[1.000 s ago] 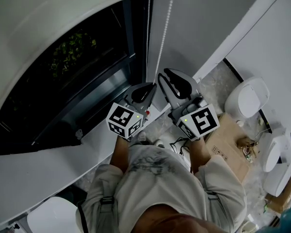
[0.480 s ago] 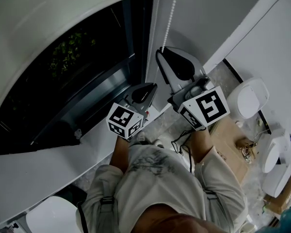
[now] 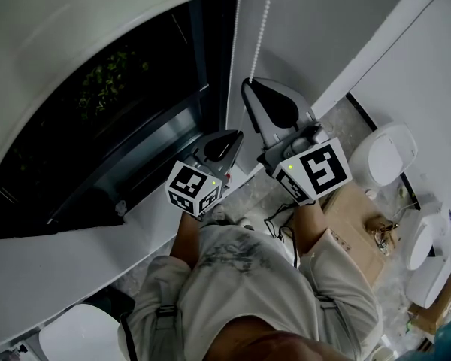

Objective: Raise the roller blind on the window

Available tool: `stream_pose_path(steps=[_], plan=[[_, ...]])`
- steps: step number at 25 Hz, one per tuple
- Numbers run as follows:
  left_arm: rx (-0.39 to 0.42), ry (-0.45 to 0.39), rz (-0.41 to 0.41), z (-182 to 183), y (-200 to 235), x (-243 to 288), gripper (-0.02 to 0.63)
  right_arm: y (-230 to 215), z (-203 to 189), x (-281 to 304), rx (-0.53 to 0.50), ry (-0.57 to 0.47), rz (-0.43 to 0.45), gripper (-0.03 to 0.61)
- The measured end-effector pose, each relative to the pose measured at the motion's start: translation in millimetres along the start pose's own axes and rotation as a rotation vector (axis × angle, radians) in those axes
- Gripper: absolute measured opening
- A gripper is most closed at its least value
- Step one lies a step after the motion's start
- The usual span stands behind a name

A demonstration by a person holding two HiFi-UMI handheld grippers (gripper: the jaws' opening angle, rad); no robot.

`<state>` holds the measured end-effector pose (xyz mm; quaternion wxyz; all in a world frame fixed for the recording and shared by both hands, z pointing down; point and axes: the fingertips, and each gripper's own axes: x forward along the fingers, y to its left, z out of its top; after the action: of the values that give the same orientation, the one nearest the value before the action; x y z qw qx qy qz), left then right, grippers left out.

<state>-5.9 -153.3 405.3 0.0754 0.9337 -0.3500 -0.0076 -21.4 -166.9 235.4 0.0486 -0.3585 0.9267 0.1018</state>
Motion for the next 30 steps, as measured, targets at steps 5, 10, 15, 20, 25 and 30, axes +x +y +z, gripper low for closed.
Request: stream_pose_path(steps=[5, 10, 15, 20, 25, 30], plan=[[-0.012, 0.020, 0.006, -12, -1, 0, 0.010, 3, -11, -3, -0.018, 0.018, -0.006, 0.011], [-0.024, 0.046, 0.016, -27, 1, -1, 0.011, 6, -26, -6, -0.011, 0.038, -0.008, 0.011], [-0.040, 0.068, 0.023, -44, 3, -2, 0.010, 10, -41, -9, -0.002, 0.057, -0.009, 0.011], [-0.057, 0.093, 0.026, -59, 5, -1, 0.011, 13, -56, -11, 0.003, 0.083, -0.011, 0.011], [-0.074, 0.123, 0.031, -77, 7, 0, 0.011, 15, -74, -13, 0.005, 0.115, -0.018, 0.011], [-0.096, 0.161, 0.036, -98, 11, 1, 0.011, 20, -92, -15, 0.022, 0.140, -0.021, 0.011]])
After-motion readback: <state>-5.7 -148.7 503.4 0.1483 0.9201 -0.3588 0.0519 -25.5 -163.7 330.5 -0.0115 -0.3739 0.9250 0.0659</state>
